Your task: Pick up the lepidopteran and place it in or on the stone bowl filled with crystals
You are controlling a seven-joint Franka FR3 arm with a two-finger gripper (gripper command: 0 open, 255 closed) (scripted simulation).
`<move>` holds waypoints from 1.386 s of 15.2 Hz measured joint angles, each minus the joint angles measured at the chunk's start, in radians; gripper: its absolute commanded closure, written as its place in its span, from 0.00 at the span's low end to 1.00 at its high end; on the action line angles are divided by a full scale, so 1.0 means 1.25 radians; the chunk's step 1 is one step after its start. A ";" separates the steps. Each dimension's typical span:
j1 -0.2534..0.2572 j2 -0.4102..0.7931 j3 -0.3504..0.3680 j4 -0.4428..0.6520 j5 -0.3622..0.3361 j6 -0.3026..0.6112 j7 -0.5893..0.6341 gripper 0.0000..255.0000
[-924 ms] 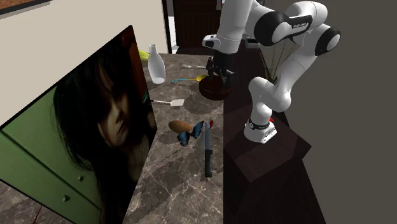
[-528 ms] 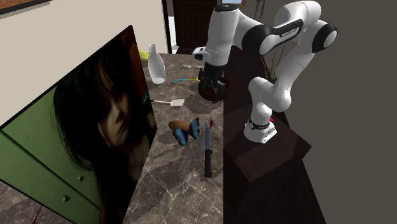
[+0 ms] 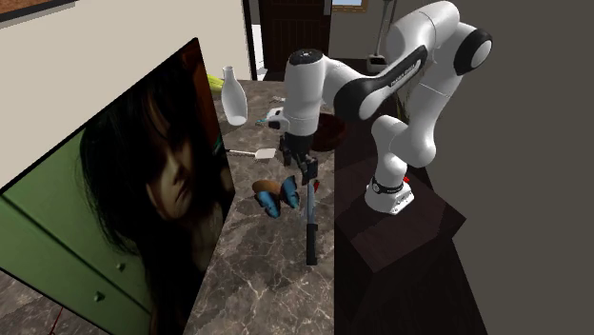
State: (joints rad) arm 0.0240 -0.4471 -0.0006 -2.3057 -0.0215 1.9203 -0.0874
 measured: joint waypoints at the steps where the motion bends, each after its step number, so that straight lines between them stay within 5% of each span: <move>1: 0.002 0.028 0.001 -0.001 0.003 0.022 -0.001 0.00; 5: 0.010 0.134 0.005 0.030 0.012 0.081 -0.004 0.00; 18: 0.011 0.175 0.006 -0.013 0.013 0.166 -0.004 0.00; 19: 0.011 0.175 0.006 -0.013 0.013 0.166 -0.004 1.00; 21: 0.011 0.176 0.006 -0.013 0.013 0.166 -0.004 1.00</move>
State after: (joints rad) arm 0.0377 -0.2275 0.0070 -2.3219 -0.0053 2.1279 -0.0922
